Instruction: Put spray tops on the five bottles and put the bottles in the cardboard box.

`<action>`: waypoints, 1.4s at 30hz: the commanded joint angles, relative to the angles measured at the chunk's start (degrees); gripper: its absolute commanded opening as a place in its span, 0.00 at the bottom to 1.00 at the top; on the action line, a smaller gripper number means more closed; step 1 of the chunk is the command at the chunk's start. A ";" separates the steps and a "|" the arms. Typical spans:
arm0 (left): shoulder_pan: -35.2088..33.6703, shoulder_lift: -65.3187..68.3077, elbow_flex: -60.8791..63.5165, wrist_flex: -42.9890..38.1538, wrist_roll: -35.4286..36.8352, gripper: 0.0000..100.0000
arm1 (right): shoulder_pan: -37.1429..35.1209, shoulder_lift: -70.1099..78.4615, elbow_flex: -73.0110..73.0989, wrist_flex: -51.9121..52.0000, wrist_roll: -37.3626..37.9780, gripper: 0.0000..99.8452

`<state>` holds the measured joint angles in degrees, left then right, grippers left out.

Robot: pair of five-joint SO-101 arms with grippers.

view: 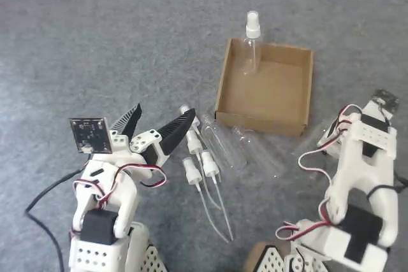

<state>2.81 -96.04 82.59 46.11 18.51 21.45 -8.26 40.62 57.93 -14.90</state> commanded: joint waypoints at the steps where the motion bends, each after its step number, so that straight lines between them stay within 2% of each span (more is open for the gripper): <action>1: 0.00 -0.62 -0.40 -1.32 -0.35 0.40 | 0.66 2.59 -0.62 -3.30 3.16 0.25; 6: -0.26 -0.26 -0.66 -1.32 -0.26 0.40 | 5.23 3.65 -0.88 -6.55 10.29 0.15; 10: -0.35 -0.44 -0.75 -1.32 0.00 0.40 | 10.68 3.65 -1.05 -10.07 22.15 0.07; 14: -0.62 -0.35 -0.84 -1.14 -0.35 0.32 | 16.22 3.65 -3.96 -9.71 34.55 0.04; 17: -3.69 -0.18 -1.98 -0.97 -0.88 0.27 | 19.56 3.74 -5.98 -9.01 46.42 0.04; 21: -4.84 0.18 -5.41 2.37 -9.49 0.25 | 21.49 4.18 -8.53 -3.82 64.97 0.04; 23: -3.16 2.64 -8.31 5.45 -12.66 0.25 | 21.67 4.26 -9.05 -2.07 70.15 0.04; 29: -1.58 25.76 -25.27 13.45 -19.78 0.25 | 21.76 4.26 -9.05 -2.59 71.74 0.04; 34: 2.73 49.76 -39.69 24.53 -20.31 0.24 | 22.29 4.26 -8.88 -2.59 71.82 0.04; 38: 7.65 62.42 -41.80 26.02 -22.59 0.21 | 22.46 4.26 -8.88 -2.51 71.82 0.04; 42: 10.99 66.20 -39.69 24.88 -23.65 0.21 | 23.25 4.26 -8.88 -2.51 71.82 0.04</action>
<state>10.90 -32.66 44.18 71.60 -3.74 43.69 -3.52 34.99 55.12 56.13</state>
